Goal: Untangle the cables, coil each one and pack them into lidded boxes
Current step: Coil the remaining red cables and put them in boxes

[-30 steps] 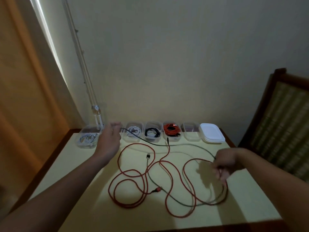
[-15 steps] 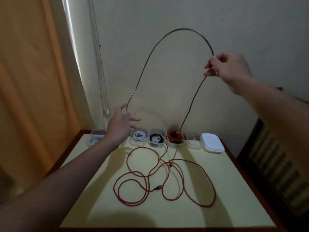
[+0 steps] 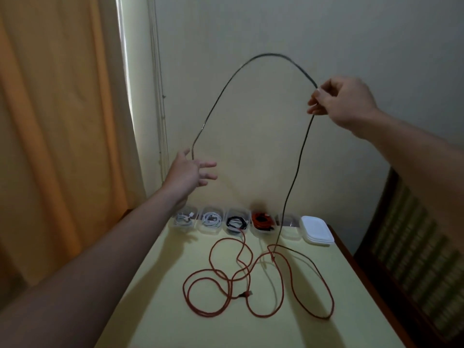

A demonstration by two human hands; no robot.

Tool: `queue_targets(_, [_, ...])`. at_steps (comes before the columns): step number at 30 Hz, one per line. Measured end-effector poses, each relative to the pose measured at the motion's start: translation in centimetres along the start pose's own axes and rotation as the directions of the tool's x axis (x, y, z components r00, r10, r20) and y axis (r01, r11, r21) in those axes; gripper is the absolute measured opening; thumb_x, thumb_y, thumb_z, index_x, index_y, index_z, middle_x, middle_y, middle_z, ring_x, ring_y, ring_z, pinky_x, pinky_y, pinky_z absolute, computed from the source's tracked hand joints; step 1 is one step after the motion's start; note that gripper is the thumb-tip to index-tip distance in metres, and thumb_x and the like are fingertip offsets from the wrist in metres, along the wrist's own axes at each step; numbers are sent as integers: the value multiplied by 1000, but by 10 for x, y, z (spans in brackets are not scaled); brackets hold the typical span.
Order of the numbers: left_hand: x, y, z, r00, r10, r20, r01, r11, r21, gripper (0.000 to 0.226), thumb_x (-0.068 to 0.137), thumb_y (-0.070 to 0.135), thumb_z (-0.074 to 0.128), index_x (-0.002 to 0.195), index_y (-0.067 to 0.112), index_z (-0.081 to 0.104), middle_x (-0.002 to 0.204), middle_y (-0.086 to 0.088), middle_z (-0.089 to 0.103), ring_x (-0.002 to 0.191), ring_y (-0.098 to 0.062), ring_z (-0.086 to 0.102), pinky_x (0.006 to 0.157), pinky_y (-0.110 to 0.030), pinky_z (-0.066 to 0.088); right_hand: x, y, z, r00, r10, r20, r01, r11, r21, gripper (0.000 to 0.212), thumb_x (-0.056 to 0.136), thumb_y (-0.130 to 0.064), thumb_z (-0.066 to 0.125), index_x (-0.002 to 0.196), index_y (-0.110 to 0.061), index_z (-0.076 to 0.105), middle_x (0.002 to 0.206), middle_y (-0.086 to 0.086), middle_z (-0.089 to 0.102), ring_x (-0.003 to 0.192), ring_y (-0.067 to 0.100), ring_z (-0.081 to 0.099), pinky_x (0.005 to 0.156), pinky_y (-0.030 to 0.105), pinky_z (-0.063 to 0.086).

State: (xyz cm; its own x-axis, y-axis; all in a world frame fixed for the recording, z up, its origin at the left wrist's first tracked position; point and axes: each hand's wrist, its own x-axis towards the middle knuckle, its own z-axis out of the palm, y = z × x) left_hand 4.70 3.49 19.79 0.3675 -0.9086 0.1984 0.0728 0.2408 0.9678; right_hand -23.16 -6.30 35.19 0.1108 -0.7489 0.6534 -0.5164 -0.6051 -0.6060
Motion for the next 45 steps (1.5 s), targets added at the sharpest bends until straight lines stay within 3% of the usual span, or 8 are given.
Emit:
queue_targets(10, [2,49,17,997,68,29,-70,993,91,60,107,8,35,157,12,3,107,-7,69,78,-21,72,61,-25,49,17,-39,-30,986,-160,41,164,940,-298,13,101,-15,60,95,-7,68,86,7,72,80,19,74,84,33,59])
queue_targets(19, [16,97,25,985,170,27,-172,977,126,59,107,8,35,157,12,4,113,-7,66,80,-14,70,64,-24,47,37,-71,-39,963,-234,132,268,878,-397,9,100,-14,59,96,-11,67,85,4,71,76,18,71,77,29,55])
queue_targets(22, [18,92,22,986,168,-6,-167,980,108,58,107,8,33,157,11,4,115,-9,67,80,-15,70,64,-25,47,23,-50,-20,965,-175,192,243,873,-423,10,100,-14,59,93,-14,66,82,3,69,71,21,68,67,25,50])
queue_targets(30, [6,52,12,999,49,-7,-48,994,95,61,107,8,37,158,9,3,127,-15,66,84,-18,71,70,-26,50,-47,34,33,921,105,374,76,895,-439,13,102,-15,57,96,-12,68,86,4,72,70,24,70,72,35,57])
queue_targets(33, [-6,42,12,1000,25,7,-26,994,105,63,106,8,38,158,10,3,113,-10,71,72,-16,72,63,-23,51,-67,43,38,940,113,323,18,927,-376,13,101,-15,57,96,-14,69,83,1,72,65,16,66,66,30,52])
queue_targets(36, [-19,36,17,999,39,-29,-35,991,126,63,105,5,38,158,14,6,99,-8,69,49,-10,57,47,-20,41,-97,45,42,955,137,262,-48,946,-320,13,101,-20,58,95,-18,69,80,-6,71,63,7,58,64,27,47])
queue_targets(39, [-43,26,24,998,57,-31,-50,981,185,62,104,6,40,158,23,14,91,0,64,53,-11,40,50,-25,34,-150,46,53,946,205,252,-156,967,-203,15,101,-24,59,92,-20,70,80,-7,71,63,11,57,58,21,43])
queue_targets(45, [-108,30,41,996,49,69,-57,993,107,43,103,12,41,143,31,40,62,8,42,52,-9,31,47,-24,25,-257,48,68,951,278,135,-253,951,-177,15,94,-36,67,104,-24,66,98,-7,65,93,13,59,76,30,44])
